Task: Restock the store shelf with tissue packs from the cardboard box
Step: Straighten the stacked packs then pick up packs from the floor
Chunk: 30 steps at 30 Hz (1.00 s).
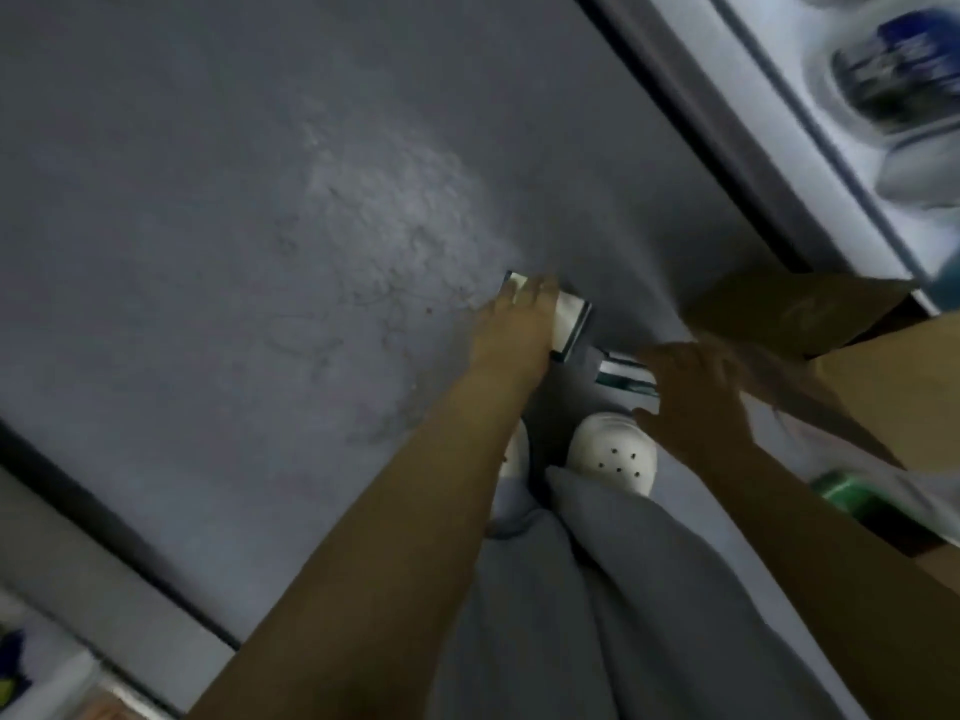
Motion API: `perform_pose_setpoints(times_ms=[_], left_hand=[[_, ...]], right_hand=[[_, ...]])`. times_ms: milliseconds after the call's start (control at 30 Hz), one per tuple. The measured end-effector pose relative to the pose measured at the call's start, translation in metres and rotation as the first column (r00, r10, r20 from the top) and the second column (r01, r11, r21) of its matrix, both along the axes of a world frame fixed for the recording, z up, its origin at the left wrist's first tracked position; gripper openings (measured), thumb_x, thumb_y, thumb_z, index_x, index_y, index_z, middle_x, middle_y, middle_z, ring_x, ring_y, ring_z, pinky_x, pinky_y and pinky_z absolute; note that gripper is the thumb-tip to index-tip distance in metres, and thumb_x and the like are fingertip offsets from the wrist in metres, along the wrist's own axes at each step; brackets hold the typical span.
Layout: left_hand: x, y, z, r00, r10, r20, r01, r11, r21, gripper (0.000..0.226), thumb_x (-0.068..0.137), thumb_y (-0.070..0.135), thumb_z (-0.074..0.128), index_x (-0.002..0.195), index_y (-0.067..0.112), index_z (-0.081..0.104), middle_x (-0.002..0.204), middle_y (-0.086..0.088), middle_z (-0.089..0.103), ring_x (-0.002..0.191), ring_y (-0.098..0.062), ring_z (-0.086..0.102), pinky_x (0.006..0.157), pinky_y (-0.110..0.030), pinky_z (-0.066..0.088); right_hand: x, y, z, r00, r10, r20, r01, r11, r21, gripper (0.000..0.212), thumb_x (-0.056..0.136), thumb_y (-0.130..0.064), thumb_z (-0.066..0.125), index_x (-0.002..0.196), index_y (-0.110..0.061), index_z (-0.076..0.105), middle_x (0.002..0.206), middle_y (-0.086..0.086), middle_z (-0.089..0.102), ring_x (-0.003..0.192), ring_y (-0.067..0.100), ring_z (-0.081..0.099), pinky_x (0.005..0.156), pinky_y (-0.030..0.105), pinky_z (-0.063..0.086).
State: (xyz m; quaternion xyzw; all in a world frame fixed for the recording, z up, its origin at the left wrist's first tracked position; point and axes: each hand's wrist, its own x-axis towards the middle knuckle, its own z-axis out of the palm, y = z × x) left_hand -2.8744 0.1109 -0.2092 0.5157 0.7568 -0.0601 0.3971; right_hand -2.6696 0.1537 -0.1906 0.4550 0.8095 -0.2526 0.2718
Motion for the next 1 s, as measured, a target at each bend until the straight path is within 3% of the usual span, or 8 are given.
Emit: perform_pose_setpoints(times_ms=[67, 200, 367, 533, 667, 733, 833, 1000], left_hand=[[0.002, 0.0, -0.023, 0.99, -0.125, -0.063, 0.125, 0.992, -0.006, 0.081, 0.089, 0.007, 0.056, 0.155, 0.015, 0.011, 0.158, -0.008, 0.025, 0.146, -0.03, 0.018, 0.117, -0.04, 0.017], [-0.005, -0.007, -0.047, 0.934, -0.23, -0.274, 0.26, 0.962, 0.08, 0.069, 0.088, 0.016, 0.056, 0.151, 0.016, 0.027, 0.143, -0.008, 0.046, 0.131, -0.029, 0.041, 0.114, -0.036, 0.024], [-0.027, -0.035, -0.037, 0.977, -0.125, -0.175, 0.097, 0.982, -0.159, 0.042, 0.091, 0.009, 0.052, 0.132, 0.01, 0.047, 0.143, -0.012, 0.035, 0.131, -0.031, 0.031, 0.11, -0.037, 0.023], [-0.034, -0.07, -0.019, 0.992, 0.125, -0.015, -0.125, 0.963, -0.237, 0.06, 0.092, 0.024, 0.058, 0.145, 0.014, 0.033, 0.149, -0.007, 0.036, 0.135, -0.028, 0.032, 0.108, -0.04, 0.029], [-0.026, -0.067, -0.029, 0.998, 0.01, 0.063, 0.001, 0.986, -0.168, 0.076, 0.095, 0.023, 0.054, 0.155, 0.018, 0.009, 0.162, -0.003, 0.012, 0.146, -0.026, 0.015, 0.116, -0.04, 0.016], [-0.022, -0.06, -0.039, 0.993, -0.119, 0.005, 0.118, 0.981, -0.153, 0.08, 0.094, 0.027, 0.056, 0.155, 0.018, 0.005, 0.161, -0.005, 0.015, 0.145, -0.028, 0.016, 0.117, -0.038, 0.013], [-0.013, -0.054, -0.05, 0.99, -0.129, -0.063, 0.118, 0.981, -0.157, 0.073, 0.088, 0.024, 0.063, 0.15, 0.017, 0.024, 0.148, -0.01, 0.032, 0.135, -0.029, 0.028, 0.112, -0.035, 0.02], [-0.007, -0.052, -0.029, 0.993, 0.119, 0.007, -0.116, 0.975, -0.192, 0.049, 0.091, 0.015, 0.057, 0.137, 0.017, 0.04, 0.142, -0.009, 0.039, 0.131, -0.028, 0.033, 0.106, -0.034, 0.027]], right_hand=[[0.01, -0.007, -0.021, 1.0, 0.004, -0.015, -0.003, 1.0, 0.015, 0.061, 0.065, -0.018, 0.086, 0.12, -0.008, 0.063, 0.118, 0.017, 0.062, 0.113, 0.042, 0.052, 0.097, 0.052, 0.039], [0.018, -0.017, -0.041, 0.999, -0.032, -0.041, 0.035, 0.996, 0.077, 0.051, 0.066, -0.003, 0.081, 0.114, -0.004, 0.064, 0.108, 0.019, 0.065, 0.102, 0.042, 0.058, 0.088, 0.051, 0.046], [0.003, -0.013, -0.032, 0.986, -0.161, -0.04, 0.163, 0.986, 0.042, 0.035, 0.076, -0.004, 0.075, 0.108, 0.002, 0.062, 0.095, 0.024, 0.063, 0.086, 0.043, 0.059, 0.076, 0.049, 0.051], [-0.023, -0.012, -0.008, 0.913, -0.406, 0.018, 0.406, 0.908, -0.104, 0.033, 0.089, -0.02, 0.065, 0.116, -0.004, 0.056, 0.103, 0.018, 0.059, 0.088, 0.03, 0.055, 0.071, 0.035, 0.043], [-0.039, -0.015, -0.012, 0.886, -0.461, 0.038, 0.461, 0.874, -0.154, 0.038, 0.092, -0.022, 0.063, 0.123, -0.003, 0.052, 0.11, 0.018, 0.057, 0.092, 0.029, 0.054, 0.073, 0.031, 0.037], [-0.044, -0.017, -0.021, 0.881, -0.47, 0.051, 0.473, 0.87, -0.142, 0.039, 0.092, -0.022, 0.062, 0.125, -0.004, 0.052, 0.113, 0.019, 0.057, 0.098, 0.033, 0.056, 0.074, 0.032, 0.038], [-0.044, -0.02, -0.029, 0.863, -0.503, 0.054, 0.505, 0.852, -0.136, 0.036, 0.092, -0.02, 0.063, 0.123, -0.004, 0.053, 0.112, 0.018, 0.058, 0.094, 0.029, 0.054, 0.073, 0.031, 0.036], [-0.041, -0.03, -0.009, 0.825, -0.564, 0.035, 0.564, 0.816, -0.127, 0.032, 0.093, -0.021, 0.063, 0.119, -0.003, 0.055, 0.109, 0.018, 0.06, 0.088, 0.024, 0.05, 0.072, 0.029, 0.034]])
